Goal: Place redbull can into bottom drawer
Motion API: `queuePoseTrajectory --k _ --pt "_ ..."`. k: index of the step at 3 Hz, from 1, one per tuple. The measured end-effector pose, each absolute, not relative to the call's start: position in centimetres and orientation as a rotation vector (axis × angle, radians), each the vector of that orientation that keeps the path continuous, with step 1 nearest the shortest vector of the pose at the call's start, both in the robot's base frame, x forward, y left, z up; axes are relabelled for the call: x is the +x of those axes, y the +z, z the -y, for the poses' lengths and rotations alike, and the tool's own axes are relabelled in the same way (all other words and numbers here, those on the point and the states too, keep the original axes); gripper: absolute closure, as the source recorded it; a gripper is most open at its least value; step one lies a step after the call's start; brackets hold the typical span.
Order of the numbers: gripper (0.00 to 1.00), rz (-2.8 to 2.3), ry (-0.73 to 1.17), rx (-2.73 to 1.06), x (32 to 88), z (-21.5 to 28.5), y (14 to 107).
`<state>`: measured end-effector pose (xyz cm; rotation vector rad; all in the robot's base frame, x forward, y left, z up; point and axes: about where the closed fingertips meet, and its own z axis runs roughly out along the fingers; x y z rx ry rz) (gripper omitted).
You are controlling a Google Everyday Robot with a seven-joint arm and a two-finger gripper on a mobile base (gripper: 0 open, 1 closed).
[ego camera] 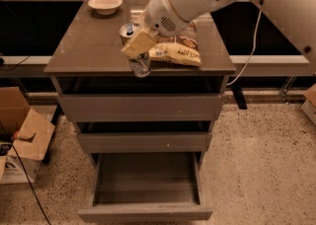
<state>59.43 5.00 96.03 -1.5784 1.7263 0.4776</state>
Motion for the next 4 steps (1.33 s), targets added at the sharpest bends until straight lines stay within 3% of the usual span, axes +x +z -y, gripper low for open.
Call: queuePoseTrajectory --k 1,2,4 --pt "1.00 -1.824 0.395 -1.541 51.4 -0.1 94.7" --pt "1.00 -1.892 0.379 -1.450 48.4 2.0 90.7" --pt "1.00 -2.013 0.449 -1.234 50.3 2.8 78.3"
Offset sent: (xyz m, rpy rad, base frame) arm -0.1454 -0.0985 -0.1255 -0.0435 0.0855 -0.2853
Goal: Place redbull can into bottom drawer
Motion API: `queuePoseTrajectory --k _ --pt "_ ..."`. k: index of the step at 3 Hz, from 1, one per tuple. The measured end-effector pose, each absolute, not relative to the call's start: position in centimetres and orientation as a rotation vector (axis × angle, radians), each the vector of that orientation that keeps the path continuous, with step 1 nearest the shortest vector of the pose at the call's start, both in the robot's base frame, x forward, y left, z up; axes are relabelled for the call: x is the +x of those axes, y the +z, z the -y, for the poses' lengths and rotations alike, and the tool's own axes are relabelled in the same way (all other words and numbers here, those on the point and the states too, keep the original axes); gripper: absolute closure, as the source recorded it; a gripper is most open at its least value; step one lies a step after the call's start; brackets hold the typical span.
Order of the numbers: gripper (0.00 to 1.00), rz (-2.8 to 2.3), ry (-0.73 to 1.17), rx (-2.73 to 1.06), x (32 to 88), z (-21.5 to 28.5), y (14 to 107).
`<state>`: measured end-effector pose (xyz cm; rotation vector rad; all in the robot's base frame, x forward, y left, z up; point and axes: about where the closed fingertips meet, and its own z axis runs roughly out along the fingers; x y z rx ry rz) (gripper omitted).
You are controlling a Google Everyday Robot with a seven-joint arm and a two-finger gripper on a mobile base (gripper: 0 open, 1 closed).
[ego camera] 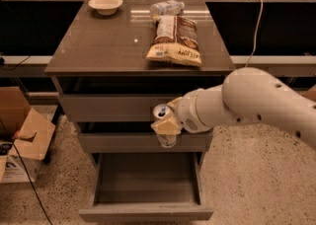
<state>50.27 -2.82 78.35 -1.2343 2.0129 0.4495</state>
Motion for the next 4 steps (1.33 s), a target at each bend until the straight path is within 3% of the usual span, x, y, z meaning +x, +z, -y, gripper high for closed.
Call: queuePoseTrajectory --k 3,4 --pt "1.00 -2.155 0.658 -0.915 53.1 4.7 61.5" --pt "1.00 -2.167 0.683 -0.902 53.0 4.6 60.2"
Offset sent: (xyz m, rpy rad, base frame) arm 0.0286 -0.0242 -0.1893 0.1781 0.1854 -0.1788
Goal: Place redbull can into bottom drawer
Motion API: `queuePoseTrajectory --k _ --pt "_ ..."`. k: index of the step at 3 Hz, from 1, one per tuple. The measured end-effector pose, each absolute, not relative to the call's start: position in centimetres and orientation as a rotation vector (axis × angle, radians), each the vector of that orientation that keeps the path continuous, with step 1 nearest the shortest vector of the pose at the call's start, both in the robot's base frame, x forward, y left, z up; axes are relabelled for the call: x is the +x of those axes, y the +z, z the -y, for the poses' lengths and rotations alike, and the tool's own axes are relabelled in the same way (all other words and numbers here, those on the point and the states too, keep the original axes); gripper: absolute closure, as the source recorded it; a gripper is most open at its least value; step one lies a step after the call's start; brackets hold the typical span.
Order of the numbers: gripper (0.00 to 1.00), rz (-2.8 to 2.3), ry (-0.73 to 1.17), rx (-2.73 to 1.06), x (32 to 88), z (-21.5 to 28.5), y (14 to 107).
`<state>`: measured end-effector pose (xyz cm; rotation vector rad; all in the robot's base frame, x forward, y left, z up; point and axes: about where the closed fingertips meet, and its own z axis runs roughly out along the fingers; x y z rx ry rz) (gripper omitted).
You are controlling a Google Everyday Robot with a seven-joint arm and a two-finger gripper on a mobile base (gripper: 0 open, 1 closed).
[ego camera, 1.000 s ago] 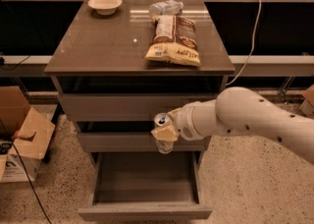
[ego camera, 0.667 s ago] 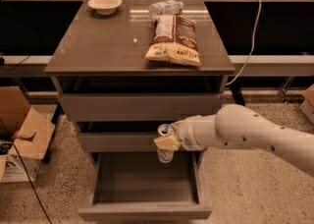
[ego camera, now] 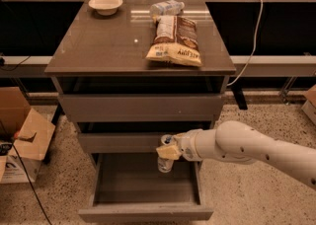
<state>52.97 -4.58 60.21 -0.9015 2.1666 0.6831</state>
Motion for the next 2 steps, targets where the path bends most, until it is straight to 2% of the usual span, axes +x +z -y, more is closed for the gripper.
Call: queuePoseTrajectory --k 2 --pt "1.00 -2.174 0.556 -0.962 53.9 3.7 54.1"
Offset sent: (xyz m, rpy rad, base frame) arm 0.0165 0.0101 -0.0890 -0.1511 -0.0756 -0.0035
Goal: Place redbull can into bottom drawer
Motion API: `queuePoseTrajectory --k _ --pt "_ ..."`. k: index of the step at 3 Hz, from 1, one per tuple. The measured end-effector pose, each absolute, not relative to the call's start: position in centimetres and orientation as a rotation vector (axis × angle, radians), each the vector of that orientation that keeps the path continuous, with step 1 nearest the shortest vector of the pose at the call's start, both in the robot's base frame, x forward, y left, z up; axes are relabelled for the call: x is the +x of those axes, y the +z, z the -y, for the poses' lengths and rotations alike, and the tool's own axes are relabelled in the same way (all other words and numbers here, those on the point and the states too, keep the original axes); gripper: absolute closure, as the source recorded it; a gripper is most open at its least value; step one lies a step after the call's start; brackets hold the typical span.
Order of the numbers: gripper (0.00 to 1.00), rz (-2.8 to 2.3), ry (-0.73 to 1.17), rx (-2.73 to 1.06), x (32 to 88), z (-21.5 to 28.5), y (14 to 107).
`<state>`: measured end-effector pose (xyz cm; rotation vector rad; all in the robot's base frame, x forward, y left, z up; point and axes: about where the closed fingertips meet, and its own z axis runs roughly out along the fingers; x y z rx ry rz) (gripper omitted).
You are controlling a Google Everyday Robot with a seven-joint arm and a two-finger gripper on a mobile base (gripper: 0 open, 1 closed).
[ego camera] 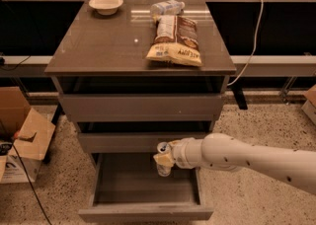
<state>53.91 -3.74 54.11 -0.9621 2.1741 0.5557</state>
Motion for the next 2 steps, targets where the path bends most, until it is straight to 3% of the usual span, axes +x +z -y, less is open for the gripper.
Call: queuePoseTrajectory --k 2 --pt "1.00 -2.173 0.537 -0.905 55.3 4.2 46.1"
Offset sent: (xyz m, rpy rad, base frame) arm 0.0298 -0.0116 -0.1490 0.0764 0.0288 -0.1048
